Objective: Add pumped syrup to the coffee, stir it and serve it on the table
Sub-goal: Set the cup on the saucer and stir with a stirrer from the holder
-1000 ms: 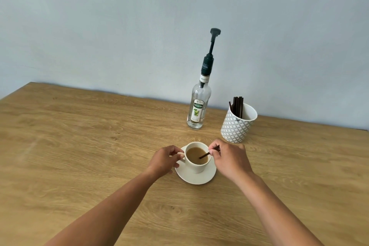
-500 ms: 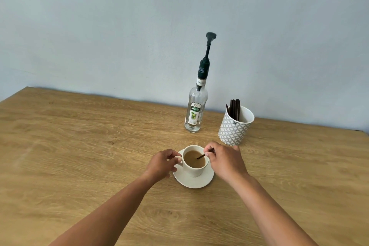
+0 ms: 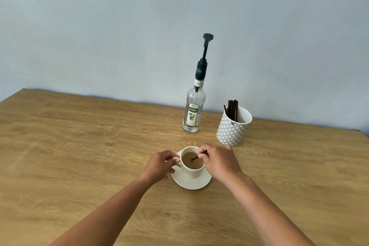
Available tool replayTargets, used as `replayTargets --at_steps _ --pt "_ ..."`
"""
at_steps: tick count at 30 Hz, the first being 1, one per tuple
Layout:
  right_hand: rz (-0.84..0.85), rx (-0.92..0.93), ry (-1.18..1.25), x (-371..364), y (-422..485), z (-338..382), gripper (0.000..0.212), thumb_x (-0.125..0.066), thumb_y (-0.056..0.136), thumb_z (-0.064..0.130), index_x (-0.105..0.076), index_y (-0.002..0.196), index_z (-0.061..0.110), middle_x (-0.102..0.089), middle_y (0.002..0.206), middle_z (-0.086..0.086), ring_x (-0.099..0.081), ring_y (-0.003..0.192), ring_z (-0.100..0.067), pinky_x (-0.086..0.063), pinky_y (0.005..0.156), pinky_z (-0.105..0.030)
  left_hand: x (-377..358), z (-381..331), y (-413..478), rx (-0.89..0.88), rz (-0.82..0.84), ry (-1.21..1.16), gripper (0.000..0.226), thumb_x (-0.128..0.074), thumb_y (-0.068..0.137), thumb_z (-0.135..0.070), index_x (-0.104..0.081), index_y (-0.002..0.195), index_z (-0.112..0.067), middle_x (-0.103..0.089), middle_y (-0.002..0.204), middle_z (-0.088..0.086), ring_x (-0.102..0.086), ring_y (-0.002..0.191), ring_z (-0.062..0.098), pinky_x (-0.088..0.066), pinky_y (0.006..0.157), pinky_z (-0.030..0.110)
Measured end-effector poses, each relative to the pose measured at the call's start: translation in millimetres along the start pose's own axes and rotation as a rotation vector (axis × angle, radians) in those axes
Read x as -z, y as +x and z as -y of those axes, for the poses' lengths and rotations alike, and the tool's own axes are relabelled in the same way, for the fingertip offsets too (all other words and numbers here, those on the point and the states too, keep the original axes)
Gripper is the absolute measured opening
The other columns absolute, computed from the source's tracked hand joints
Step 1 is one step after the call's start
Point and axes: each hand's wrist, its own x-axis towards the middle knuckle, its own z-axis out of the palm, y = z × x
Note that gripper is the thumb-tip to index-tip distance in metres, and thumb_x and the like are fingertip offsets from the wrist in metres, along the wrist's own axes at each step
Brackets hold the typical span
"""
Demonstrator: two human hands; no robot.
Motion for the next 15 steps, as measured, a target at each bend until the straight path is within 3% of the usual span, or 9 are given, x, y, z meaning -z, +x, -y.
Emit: replayTargets --at_steps 3,8,15 --pt "0.012 0.005 -0.007 2.6 -2.1 -5.2 0.007 -0.057 0.096 0.033 -0.064 0.096 0.034 -0.071 0.079 0.014 -0.053 0.065 -0.002 -0.030 0.096 -0.033 0.1 0.5 0.5 0.004 0.002 -0.003 0.004 -0.068 0.091 -0.025 -0.071 0.094 -0.025 -0.076 0.097 -0.006 -0.076 0.079 0.016 -0.056 0.056 0.031" --pt "0.034 0.002 0.097 -0.6 -0.8 -5.3 0.005 -0.060 0.093 0.033 -0.066 0.092 0.033 -0.065 0.072 0.020 -0.050 0.063 0.004 -0.028 0.096 -0.029 -0.1 1.4 1.1 0.004 0.001 -0.006 0.004 -0.069 0.091 -0.025 -0.072 0.093 -0.026 -0.076 0.097 -0.007 -0.076 0.078 0.016 -0.055 0.056 0.032" --pt "0.015 -0.001 0.018 -2.2 -0.8 -3.4 0.009 -0.056 0.097 0.033 -0.065 0.098 0.033 -0.074 0.084 0.014 -0.064 0.079 -0.007 -0.031 0.096 -0.032 0.2 1.4 1.6 0.002 0.004 0.003 0.004 -0.069 0.091 -0.025 -0.072 0.093 -0.026 -0.076 0.096 -0.006 -0.076 0.079 0.018 -0.056 0.057 0.032"
